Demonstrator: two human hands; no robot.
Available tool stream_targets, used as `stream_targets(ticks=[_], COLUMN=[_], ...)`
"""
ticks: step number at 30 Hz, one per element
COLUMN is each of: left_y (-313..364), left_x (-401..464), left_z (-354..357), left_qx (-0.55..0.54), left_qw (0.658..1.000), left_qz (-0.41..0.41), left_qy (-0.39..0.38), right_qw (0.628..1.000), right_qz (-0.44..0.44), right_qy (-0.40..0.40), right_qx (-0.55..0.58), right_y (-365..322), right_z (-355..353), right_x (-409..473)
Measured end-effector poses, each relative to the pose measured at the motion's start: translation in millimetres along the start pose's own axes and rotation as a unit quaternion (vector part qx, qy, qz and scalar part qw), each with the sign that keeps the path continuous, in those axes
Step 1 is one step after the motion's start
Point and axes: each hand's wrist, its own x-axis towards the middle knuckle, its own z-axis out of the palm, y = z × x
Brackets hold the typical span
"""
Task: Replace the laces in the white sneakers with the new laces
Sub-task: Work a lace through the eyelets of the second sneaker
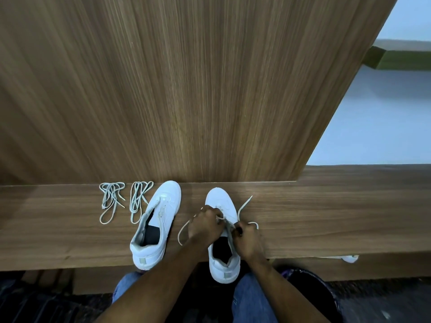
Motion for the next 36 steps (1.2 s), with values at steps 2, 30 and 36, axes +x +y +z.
stream_targets(ticks=[2,30,36], left_y=[0,9,10], left_x=[-1,2,14], left_z=[3,-18,-40], left_qx=[0.132,-0.190,-0.175], left_qw=[0.991,0.949,0.926], left_qz=[0.015,-0.053,-0.082], left_qy=[0.002,0.245,0.324], right_qw=[1.000,1.000,1.000], right_qz=[-0.005,-0.017,-0.014], right_qy=[0.002,0.005,0.002], right_qx=[0.003,0.013,0.009], right_y=[0,6,6], right_z=[0,4,4], right_x=[-1,3,2])
